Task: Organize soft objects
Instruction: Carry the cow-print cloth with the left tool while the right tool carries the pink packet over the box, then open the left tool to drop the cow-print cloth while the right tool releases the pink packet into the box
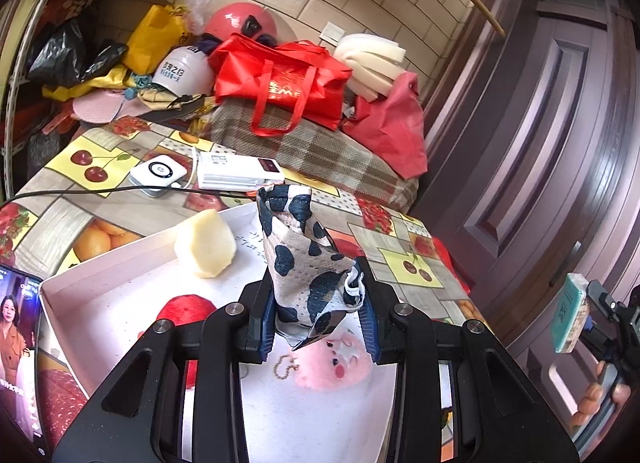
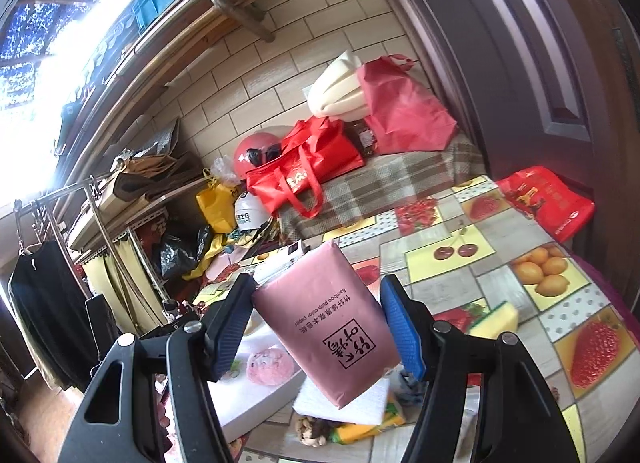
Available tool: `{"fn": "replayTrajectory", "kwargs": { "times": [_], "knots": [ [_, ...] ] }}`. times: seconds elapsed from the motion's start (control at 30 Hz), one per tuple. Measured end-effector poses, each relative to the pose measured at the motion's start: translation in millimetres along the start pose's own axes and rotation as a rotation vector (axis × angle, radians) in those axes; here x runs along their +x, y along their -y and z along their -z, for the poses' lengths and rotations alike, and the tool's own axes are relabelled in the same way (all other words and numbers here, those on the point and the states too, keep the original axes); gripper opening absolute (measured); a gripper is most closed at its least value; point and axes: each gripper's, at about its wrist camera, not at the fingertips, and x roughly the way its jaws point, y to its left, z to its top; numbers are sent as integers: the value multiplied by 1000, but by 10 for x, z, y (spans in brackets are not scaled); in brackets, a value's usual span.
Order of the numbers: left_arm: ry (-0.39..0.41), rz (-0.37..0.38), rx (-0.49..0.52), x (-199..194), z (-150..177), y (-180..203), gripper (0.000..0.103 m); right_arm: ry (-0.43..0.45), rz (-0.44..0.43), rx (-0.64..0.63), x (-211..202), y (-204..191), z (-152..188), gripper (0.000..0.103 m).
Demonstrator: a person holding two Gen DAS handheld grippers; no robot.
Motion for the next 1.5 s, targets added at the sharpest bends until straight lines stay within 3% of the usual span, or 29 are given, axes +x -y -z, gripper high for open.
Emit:
{"fn": "replayTrajectory", "kwargs": {
  "times": [0.23,0.43,0.63,1.1,1.17,1.2,1.3,1.4,1.47,1.5],
  "knots": [
    [28,-27,-42,-87,-75,-175,34,-67,-62,32,353,-140,15,65],
    [29,-83,-113,-77,-112,-430,34,-179,-100,28,861,-375,108,65],
    [5,-115,-120,-6,-89,-486,34,-299,-92,16,1357,-583,341,65],
    [-11,-100,-97,48,-69,-437,34,-297,-3,-18,1840,-768,590,67],
    [-17,-93,-94,57,-68,-429,34,-283,0,-13,1855,-774,592,72],
    [-19,-91,-92,63,-69,-426,34,-282,-9,-4,1860,-769,588,83],
    [-20,-110,-80,71,-68,-402,38,-268,-23,0,1832,-770,563,84],
    [-17,-123,-71,68,-69,-380,60,-229,-18,-16,1731,-791,528,87],
    [-9,-132,-59,61,-66,-345,94,-193,-13,-28,1623,-819,489,91],
    [-1,-143,-51,52,-63,-332,102,-174,-11,-34,1564,-837,459,100]
  ]
}}
